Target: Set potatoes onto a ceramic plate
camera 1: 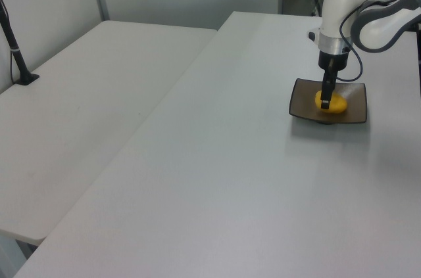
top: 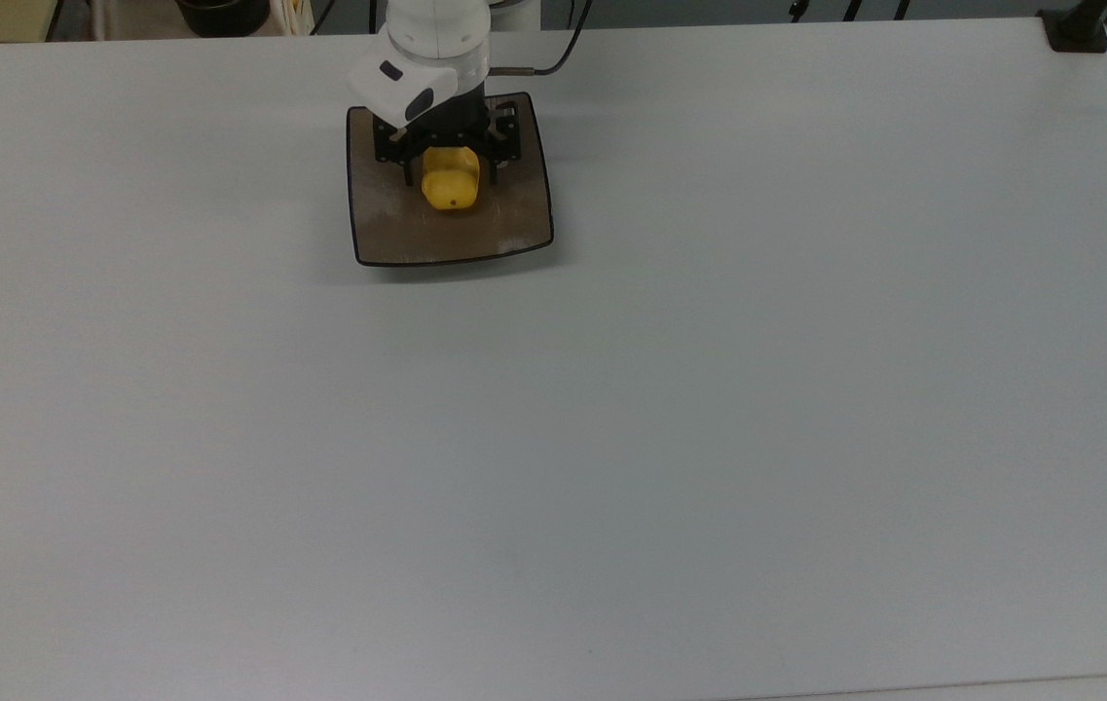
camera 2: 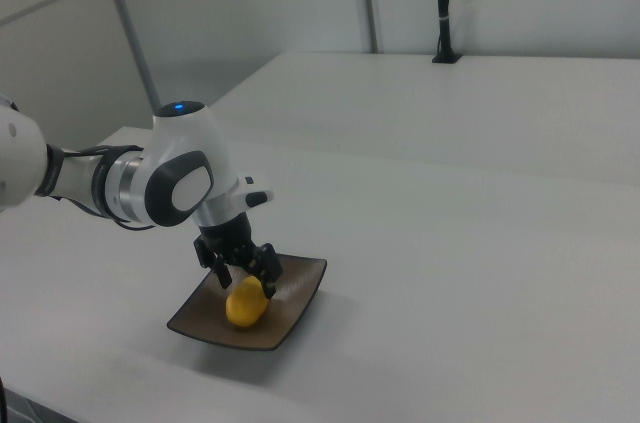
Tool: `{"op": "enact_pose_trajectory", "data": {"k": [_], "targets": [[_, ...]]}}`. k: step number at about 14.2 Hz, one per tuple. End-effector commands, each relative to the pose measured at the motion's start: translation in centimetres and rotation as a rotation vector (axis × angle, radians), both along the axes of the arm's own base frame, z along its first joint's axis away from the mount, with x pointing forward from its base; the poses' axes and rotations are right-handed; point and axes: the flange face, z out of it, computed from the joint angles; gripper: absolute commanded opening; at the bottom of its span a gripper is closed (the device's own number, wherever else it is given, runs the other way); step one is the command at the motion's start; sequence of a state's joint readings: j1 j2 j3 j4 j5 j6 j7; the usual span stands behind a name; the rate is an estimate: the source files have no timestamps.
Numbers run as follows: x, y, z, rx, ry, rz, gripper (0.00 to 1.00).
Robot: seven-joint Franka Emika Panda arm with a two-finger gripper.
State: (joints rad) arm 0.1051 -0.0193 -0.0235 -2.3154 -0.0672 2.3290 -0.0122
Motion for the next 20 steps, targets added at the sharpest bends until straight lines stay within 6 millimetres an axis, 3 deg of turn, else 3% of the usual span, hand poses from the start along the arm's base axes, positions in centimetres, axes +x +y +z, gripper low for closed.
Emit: {"op": "enact_pose_trajectory", "data": {"k": [1,3,6,9,11,13,15,20], "targets": [[1.4,-0.1,3.1,-0.004,-0.049,-0.047,1.0],[2.8,0.2,6.7,-0.003,-0.067,-0.062,1.0],[4.7,0.8,14.8,-0.01,-0.049,-0.081,1.0],[5.0,1.0,22.2,0.009,-0.074,-0.143,1.0],[4.7,0.8,25.8,0.009,-0.064,-0.162,1.0],[3.5,1.1,28.3,0.045,-0.014,-0.176,1.0],[2.3,1.3,29.4,0.091,0.03,-0.18,1.0],[3.2,2.6,29.0,0.125,-0.06,-0.127,1.0]]}}
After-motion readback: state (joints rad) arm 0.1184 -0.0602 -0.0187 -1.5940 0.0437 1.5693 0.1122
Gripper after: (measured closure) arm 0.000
